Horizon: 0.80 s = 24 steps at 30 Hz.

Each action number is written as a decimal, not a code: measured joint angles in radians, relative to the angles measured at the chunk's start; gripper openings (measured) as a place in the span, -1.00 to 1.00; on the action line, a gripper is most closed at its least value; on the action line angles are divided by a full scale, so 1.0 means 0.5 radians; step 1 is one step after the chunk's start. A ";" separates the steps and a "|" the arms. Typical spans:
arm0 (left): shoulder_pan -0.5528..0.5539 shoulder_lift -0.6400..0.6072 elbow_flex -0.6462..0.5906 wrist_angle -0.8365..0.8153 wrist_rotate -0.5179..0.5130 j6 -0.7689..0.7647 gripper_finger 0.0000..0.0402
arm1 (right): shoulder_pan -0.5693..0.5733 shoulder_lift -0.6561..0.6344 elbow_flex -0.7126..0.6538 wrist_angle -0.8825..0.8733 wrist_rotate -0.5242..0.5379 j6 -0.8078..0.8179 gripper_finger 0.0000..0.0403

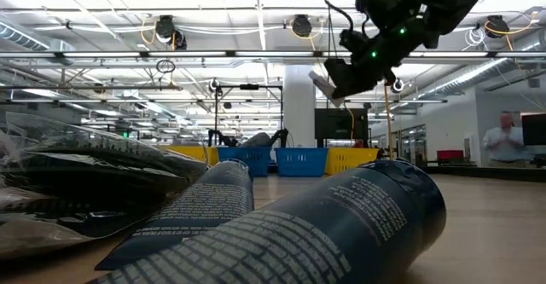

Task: Pick & Place Travel size toiletries
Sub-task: Put the white toothpaste into the right yellow bin

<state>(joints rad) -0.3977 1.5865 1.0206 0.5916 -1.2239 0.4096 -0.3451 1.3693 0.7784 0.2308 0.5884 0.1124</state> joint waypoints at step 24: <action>0.079 0.001 0.000 -0.356 0.056 -0.314 -0.12 | -0.514 0.272 0.001 -0.232 -0.524 0.268 -0.99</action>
<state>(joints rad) -0.3584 1.5867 1.0206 0.4137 -1.1961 0.2527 -0.6021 1.5051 0.7788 0.1145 0.3266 0.2465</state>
